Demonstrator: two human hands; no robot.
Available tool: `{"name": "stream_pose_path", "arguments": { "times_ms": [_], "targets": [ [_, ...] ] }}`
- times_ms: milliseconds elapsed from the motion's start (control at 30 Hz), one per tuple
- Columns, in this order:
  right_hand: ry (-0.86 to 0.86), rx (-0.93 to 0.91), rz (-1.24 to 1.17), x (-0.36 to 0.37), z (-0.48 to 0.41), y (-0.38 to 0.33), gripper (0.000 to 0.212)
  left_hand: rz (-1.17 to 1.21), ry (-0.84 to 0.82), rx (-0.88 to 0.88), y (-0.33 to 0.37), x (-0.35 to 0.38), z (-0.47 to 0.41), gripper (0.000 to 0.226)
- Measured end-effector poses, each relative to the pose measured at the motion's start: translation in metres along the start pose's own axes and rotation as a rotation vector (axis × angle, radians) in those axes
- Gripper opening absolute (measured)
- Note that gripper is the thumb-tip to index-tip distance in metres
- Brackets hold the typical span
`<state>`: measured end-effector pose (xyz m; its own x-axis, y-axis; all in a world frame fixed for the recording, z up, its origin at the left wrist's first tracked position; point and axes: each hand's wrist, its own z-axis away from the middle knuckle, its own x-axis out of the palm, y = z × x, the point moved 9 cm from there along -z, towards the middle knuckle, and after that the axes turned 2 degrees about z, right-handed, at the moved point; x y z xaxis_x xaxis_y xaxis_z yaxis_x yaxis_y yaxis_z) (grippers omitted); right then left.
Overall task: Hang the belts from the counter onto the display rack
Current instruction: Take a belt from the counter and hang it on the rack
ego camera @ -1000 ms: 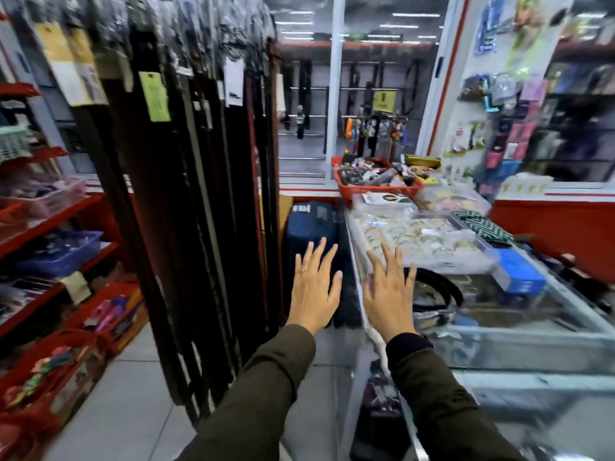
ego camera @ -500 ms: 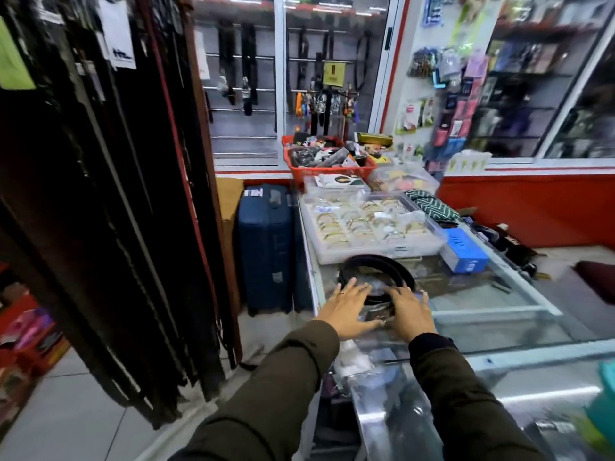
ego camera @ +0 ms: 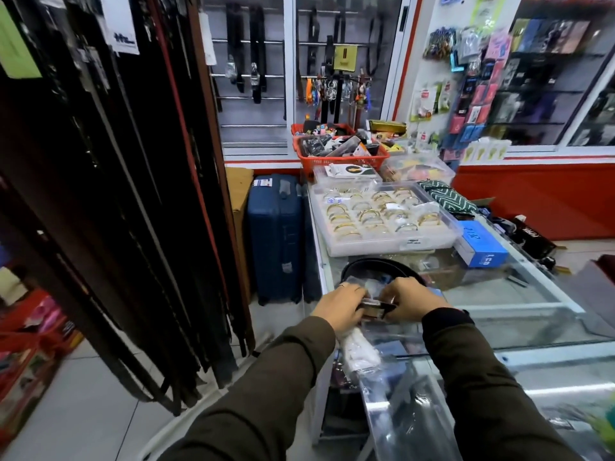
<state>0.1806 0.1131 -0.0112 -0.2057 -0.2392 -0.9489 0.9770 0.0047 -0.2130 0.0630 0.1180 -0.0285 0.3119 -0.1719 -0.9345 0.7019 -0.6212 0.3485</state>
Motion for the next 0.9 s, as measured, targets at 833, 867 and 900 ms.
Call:
{"name": "stream_pose_path", "arguments": {
  "times_ms": [833, 867, 900],
  "targets": [
    [0.115, -0.421, -0.708, -0.052, 0.041, -0.206, 0.017, 1.165, 1.012, -0.521, -0.12, -0.142, 0.19, 0.054],
    [0.113, -0.445, -0.757, -0.052, 0.043, -0.216, 0.013, 1.281, 1.016, -0.548, -0.122, -0.14, 0.195, 0.053],
    [0.12, -0.46, -0.809, -0.052, 0.047, -0.225, 0.011, 1.36, 1.003, -0.568, -0.123, -0.139, 0.201, 0.049]
  ]
}}
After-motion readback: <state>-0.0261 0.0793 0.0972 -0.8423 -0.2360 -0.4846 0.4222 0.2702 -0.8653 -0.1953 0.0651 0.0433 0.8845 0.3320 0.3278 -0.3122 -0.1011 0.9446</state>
